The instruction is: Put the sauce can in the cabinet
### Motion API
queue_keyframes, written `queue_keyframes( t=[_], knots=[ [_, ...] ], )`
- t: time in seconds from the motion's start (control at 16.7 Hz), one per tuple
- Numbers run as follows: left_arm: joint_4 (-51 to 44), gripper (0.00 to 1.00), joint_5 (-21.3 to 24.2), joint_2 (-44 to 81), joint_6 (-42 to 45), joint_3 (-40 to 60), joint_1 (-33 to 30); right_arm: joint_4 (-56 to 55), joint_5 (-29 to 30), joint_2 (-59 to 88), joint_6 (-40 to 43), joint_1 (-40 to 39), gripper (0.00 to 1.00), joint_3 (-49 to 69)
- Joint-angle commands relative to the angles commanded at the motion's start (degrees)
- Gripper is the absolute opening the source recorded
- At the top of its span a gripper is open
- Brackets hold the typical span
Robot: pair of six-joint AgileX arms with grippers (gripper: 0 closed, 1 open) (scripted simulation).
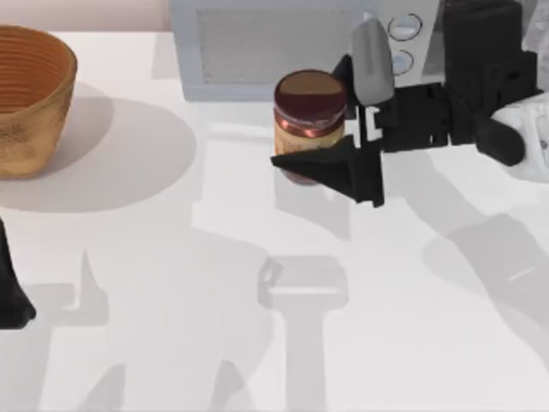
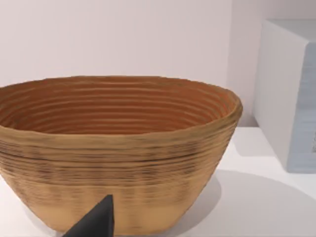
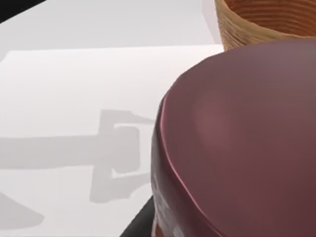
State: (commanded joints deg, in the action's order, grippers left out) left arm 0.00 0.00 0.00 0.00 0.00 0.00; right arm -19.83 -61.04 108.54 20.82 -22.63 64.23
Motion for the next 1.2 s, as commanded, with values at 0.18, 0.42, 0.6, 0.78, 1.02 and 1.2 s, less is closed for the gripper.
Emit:
queue_keyframes(
  t=[0.18, 0.42, 0.6, 0.78, 1.02, 1.2],
  knots=[
    [0.0, 1.0, 0.0, 0.0, 0.0, 0.0, 0.0, 1.0, 3.1, -7.1, -1.4, 0.9, 0.0, -3.8],
    [0.0, 1.0, 0.0, 0.0, 0.0, 0.0, 0.0, 3.1, 9.8, -22.6, -2.9, 2.5, 0.0, -11.8],
    [0.0, 1.0, 0.0, 0.0, 0.0, 0.0, 0.0, 5.7, 17.0, -36.3, -4.1, 4.5, 0.0, -19.9],
    [0.0, 1.0, 0.0, 0.0, 0.0, 0.0, 0.0, 9.1, 25.9, -50.4, -6.5, 7.6, 0.0, -29.8],
    [0.0, 1.0, 0.0, 0.0, 0.0, 0.0, 0.0, 14.2, 39.3, -73.3, -12.2, 13.1, 0.0, -43.8],
    [0.0, 1.0, 0.0, 0.0, 0.0, 0.0, 0.0, 17.3, 48.6, -89.8, -16.8, 17.3, 0.0, -53.0]
  ],
)
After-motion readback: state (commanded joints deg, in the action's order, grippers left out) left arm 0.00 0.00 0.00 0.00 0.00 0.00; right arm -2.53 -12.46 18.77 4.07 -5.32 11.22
